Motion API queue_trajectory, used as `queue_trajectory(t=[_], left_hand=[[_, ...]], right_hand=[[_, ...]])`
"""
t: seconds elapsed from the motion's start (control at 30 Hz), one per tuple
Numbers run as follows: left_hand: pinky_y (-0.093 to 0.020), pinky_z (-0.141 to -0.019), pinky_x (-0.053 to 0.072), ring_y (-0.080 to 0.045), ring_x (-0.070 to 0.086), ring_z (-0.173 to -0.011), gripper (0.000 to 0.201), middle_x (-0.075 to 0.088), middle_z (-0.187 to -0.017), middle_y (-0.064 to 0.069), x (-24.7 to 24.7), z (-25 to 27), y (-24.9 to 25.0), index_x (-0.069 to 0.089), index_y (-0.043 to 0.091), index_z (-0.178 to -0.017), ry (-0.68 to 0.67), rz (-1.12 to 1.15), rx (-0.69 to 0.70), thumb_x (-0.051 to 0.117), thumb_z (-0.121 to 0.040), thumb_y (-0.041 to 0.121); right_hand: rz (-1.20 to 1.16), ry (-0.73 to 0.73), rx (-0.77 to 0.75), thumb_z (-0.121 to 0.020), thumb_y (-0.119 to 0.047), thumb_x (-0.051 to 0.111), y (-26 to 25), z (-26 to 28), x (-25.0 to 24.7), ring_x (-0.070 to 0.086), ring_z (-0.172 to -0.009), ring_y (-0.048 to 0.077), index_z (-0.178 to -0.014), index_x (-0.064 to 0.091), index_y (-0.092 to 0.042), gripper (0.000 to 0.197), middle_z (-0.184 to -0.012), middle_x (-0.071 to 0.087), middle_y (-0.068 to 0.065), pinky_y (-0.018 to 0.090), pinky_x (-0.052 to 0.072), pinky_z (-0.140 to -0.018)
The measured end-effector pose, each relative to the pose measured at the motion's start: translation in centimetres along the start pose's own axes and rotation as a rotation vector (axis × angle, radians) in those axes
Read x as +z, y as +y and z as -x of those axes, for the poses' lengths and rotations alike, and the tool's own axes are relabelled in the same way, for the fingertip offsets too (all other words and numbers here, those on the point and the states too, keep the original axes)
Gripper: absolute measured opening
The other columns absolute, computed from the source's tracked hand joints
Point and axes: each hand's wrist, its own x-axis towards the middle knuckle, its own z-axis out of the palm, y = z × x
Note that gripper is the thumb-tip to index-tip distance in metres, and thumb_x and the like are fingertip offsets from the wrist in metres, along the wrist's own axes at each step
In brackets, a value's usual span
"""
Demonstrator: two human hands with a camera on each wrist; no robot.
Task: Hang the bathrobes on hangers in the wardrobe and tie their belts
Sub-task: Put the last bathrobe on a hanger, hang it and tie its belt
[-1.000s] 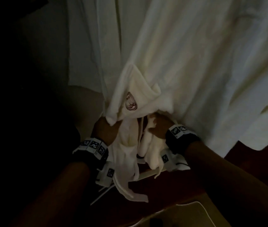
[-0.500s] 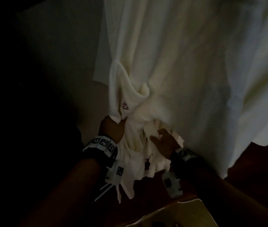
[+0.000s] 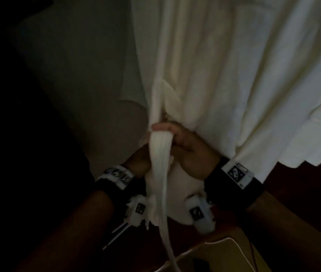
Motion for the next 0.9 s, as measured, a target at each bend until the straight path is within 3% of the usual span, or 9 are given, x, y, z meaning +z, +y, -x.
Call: queue_trajectory(t=[0.07, 0.13, 0.23, 0.37, 0.53, 0.63, 0.7, 0.8, 0.9], left_hand=[[-0.040, -0.103, 0.043, -0.029, 0.057, -0.117, 0.071, 0.060, -0.127, -0.013, -2.4, 1.0, -0.9, 0.047, -0.001, -0.135, -0.074, 0.149, -0.013, 0.068, -0.068, 0.003], [-0.039, -0.101, 0.047, -0.032, 0.055, -0.120, 0.063, 0.060, -0.128, -0.018, -4.9, 2.3, -1.4, 0.051, 0.001, -0.132, -0.093, 0.286, 0.000, 0.067, -0.071, 0.001], [-0.030, -0.088, 0.054, -0.023, 0.063, -0.109, 0.040, 0.068, -0.116, -0.010, -5.1, 3.5, -1.7, 0.060, 0.010, -0.120, 0.006, 0.230, 0.092, 0.041, -0.092, -0.010], [-0.035, -0.097, 0.049, -0.022, 0.062, -0.111, 0.037, 0.065, -0.122, -0.012, -2.8, 4.1, -3.1, 0.070, 0.021, -0.113, 0.010, 0.206, 0.122, 0.053, -0.086, 0.001], [-0.027, -0.073, 0.057, -0.017, 0.071, -0.090, 0.035, 0.072, -0.105, -0.014, -0.5, 5.9, -3.3, 0.076, 0.009, -0.098, -0.113, 0.390, 0.047, 0.045, -0.089, -0.003], [-0.042, -0.099, 0.049, -0.021, 0.064, -0.109, 0.034, 0.067, -0.118, -0.012, -1.2, 6.0, -4.3, 0.067, 0.004, -0.117, -0.085, 0.278, -0.011, 0.053, -0.088, -0.008], [-0.036, -0.092, 0.054, -0.021, 0.066, -0.100, 0.026, 0.070, -0.110, -0.013, -1.5, 5.6, -4.8, 0.068, 0.003, -0.110, -0.053, 0.245, -0.028, 0.064, -0.085, 0.003], [-0.029, -0.095, 0.049, -0.019, 0.065, -0.102, 0.027, 0.070, -0.110, -0.007, -3.1, 5.1, -4.8, 0.074, 0.022, -0.102, 0.020, -0.388, 0.178, 0.070, -0.080, 0.035], [-0.021, -0.084, 0.047, -0.014, 0.064, -0.097, 0.048, 0.070, -0.105, 0.002, -3.7, 5.0, -3.8, 0.071, 0.032, -0.101, 0.027, -1.039, 0.348, 0.036, -0.081, 0.059]], right_hand=[[0.327, 0.142, -0.081, -0.088, -0.003, 0.049, 1.5, -1.0, -2.4, 0.051, -0.125, 0.018, -0.123, 0.056, -0.014, 0.038, -0.130, 0.057, 0.014, 0.036, 0.040, -0.109], [0.536, 0.183, -0.012, -0.087, -0.011, 0.061, 1.1, -0.5, -4.5, 0.061, -0.103, 0.005, -0.110, 0.066, -0.016, 0.023, -0.109, 0.069, 0.003, 0.019, 0.046, -0.097], [0.660, -0.279, 0.118, -0.085, -0.027, 0.065, -0.3, 1.5, -3.8, 0.060, -0.060, -0.005, -0.081, 0.067, -0.025, 0.005, -0.068, 0.069, -0.010, 0.014, 0.048, -0.067], [0.677, -0.639, 0.003, -0.084, -0.046, 0.061, -0.5, 2.2, 0.4, 0.054, -0.058, -0.001, -0.076, 0.069, -0.019, 0.030, -0.061, 0.057, -0.014, 0.016, 0.042, -0.060], [0.615, -0.429, 0.128, -0.082, -0.059, 0.063, -0.2, -0.4, 0.9, 0.054, -0.051, 0.004, -0.049, 0.056, -0.032, 0.043, -0.047, 0.054, -0.012, 0.020, 0.042, -0.056], [0.814, -0.478, 0.204, -0.076, -0.074, 0.056, -0.1, -0.5, 0.9, 0.057, -0.061, 0.004, -0.055, 0.059, -0.027, 0.051, -0.055, 0.056, -0.010, 0.028, 0.051, -0.065], [0.815, -0.500, 0.235, -0.076, -0.074, 0.056, -0.2, -0.4, 0.7, 0.056, -0.062, 0.001, -0.057, 0.058, -0.028, 0.050, -0.055, 0.057, -0.014, 0.024, 0.048, -0.067], [0.829, -0.529, 0.256, -0.076, -0.072, 0.059, -0.3, -0.3, 0.4, 0.054, -0.063, 0.000, -0.063, 0.062, -0.026, 0.048, -0.061, 0.058, -0.013, 0.021, 0.043, -0.067], [0.860, -0.591, 0.252, -0.075, -0.071, 0.061, 0.1, -0.1, 0.9, 0.053, -0.077, 0.002, -0.071, 0.064, -0.029, 0.042, -0.079, 0.060, -0.013, 0.023, 0.041, -0.075]])
